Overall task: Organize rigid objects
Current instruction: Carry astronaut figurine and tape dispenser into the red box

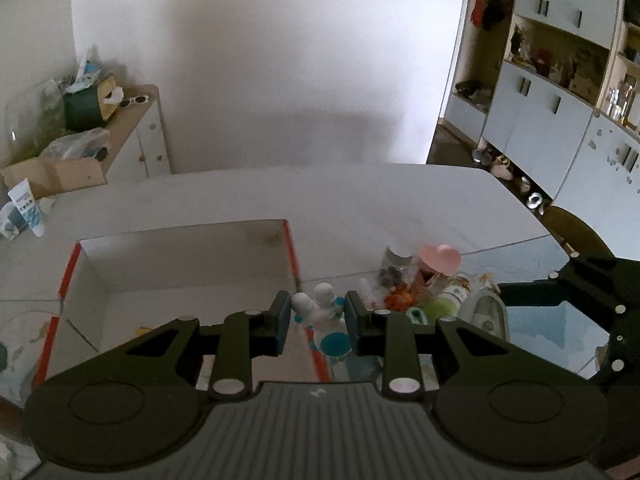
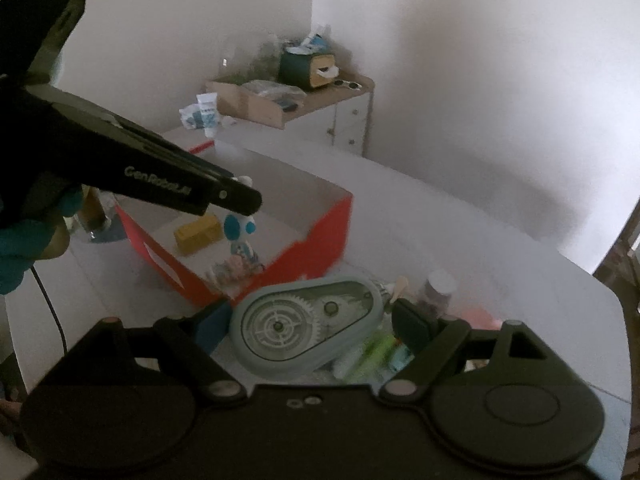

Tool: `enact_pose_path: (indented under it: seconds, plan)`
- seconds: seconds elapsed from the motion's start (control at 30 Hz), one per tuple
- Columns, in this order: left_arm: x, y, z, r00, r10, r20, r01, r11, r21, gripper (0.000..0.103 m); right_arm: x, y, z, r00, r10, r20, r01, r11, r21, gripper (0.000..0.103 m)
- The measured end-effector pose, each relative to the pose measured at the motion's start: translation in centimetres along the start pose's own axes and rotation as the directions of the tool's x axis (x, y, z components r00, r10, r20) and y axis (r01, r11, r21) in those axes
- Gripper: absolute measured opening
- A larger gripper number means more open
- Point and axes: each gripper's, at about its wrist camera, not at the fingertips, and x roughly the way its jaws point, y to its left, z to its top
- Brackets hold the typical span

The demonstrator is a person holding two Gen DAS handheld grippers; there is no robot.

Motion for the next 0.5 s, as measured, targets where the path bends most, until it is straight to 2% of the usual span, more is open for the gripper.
enact_pose_path:
  seconds: [0.5]
  plan:
    - [0.0, 10.0, 1.8, 0.994, 0.110, 0.020, -0.109, 0.993, -0.050, 0.028, 5.8, 5.5, 5.7, 0.999, 0.039, 0.005, -0.039, 0.998, -0.049, 0.086]
